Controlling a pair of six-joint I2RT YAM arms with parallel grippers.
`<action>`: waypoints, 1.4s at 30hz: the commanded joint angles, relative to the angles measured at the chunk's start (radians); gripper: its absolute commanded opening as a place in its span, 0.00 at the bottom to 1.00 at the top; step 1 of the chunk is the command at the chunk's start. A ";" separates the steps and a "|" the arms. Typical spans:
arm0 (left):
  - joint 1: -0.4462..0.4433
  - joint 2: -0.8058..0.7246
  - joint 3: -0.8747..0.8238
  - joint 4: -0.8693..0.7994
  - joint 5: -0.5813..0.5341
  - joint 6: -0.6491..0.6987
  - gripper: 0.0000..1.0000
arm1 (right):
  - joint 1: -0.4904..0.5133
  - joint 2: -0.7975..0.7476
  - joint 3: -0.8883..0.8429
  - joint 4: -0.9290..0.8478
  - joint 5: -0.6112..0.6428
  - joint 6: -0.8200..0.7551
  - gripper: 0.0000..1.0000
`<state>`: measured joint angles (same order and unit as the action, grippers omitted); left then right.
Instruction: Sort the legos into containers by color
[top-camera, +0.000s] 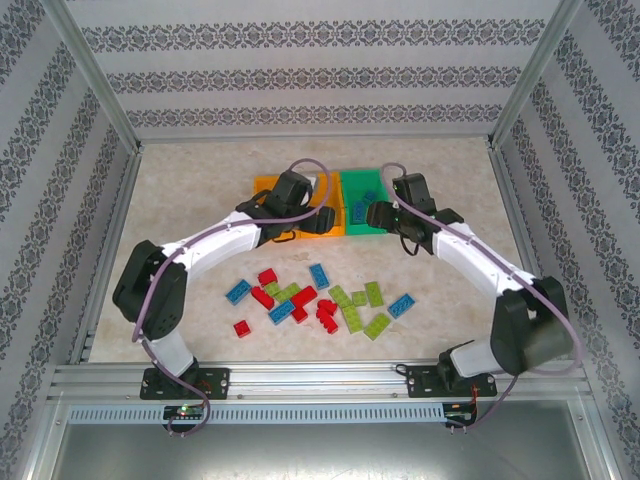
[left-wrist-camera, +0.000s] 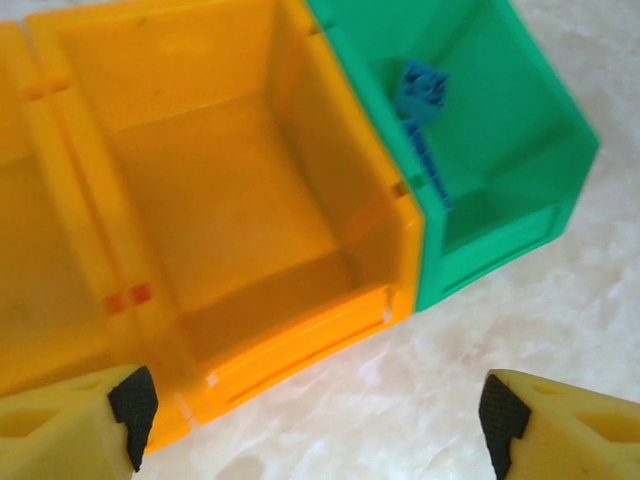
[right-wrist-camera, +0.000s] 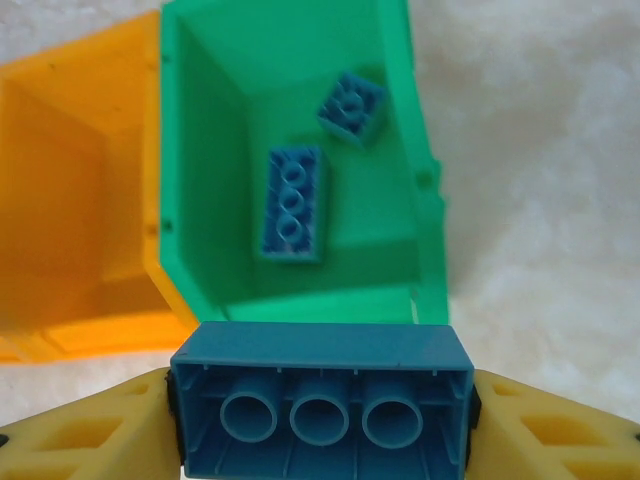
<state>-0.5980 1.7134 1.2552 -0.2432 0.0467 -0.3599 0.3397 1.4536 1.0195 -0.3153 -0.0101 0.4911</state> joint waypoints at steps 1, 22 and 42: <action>0.023 -0.067 -0.069 -0.006 -0.088 -0.011 0.88 | -0.013 0.087 0.081 0.077 -0.041 -0.021 0.63; 0.058 -0.271 -0.317 -0.189 -0.195 -0.105 0.94 | -0.030 0.376 0.328 0.007 -0.038 -0.035 0.85; 0.070 -0.102 -0.269 -0.315 0.003 -0.338 0.73 | -0.037 0.230 0.186 0.065 -0.041 -0.037 0.87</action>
<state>-0.5434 1.5932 0.9604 -0.5171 0.0139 -0.6640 0.3157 1.7241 1.2259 -0.2707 -0.0433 0.4644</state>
